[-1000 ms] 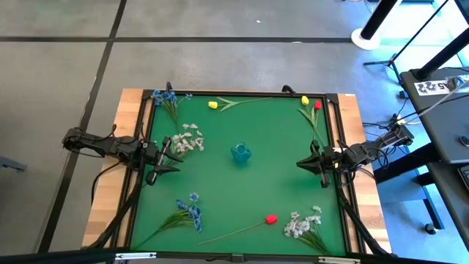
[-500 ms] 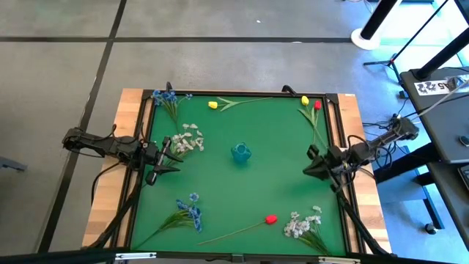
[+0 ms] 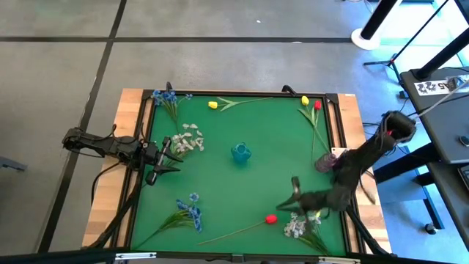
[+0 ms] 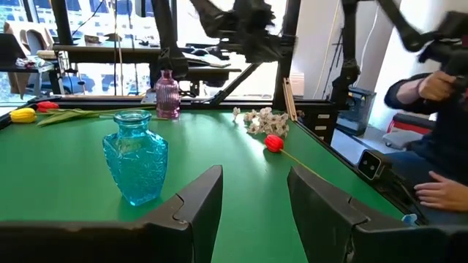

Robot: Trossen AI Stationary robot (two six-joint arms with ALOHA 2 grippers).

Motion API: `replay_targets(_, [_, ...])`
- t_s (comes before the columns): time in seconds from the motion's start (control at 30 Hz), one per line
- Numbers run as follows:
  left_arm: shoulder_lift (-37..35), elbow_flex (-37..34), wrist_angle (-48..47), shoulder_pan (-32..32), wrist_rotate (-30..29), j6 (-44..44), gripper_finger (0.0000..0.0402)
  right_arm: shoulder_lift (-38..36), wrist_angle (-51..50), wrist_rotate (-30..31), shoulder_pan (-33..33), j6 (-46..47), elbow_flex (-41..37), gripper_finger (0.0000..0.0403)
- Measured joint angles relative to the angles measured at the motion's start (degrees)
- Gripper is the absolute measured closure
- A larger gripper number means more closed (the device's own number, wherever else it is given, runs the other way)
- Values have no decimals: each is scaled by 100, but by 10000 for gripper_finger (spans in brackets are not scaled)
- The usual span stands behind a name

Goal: Sort flowers into vase by color
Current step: Put the bottom white flowers into the blue vase

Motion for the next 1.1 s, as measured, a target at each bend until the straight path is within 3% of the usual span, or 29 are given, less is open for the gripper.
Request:
replay_targets(0.2, [0, 0, 5, 2, 0, -1, 248, 648, -3734, 142, 129, 2363, 1913, 365])
replay_targets(0.33, [0, 0, 4, 0, 1, -1, 248, 964, -5342, -730, 147, 4390, 2583, 324])
replay_targets(0.53, [0, 0, 9, 1, 0, -2, 248, 1449, -6274, -2908, 620, 7556, 2618, 241])
replay_targets(0.67, [0, 0, 15, 2, 0, -2, 248, 1704, -6475, -3503, 1092, 9215, 2614, 194])
replay_targets(0.87, [0, 0, -5, 0, 0, -1, 248, 1891, -6609, -3433, 1526, 10369, 2612, 147])
replay_targets(1.1, [-2, 0, 4, 0, 0, -2, 248, 2385, -6451, -3212, 1546, 9910, 2612, 153])
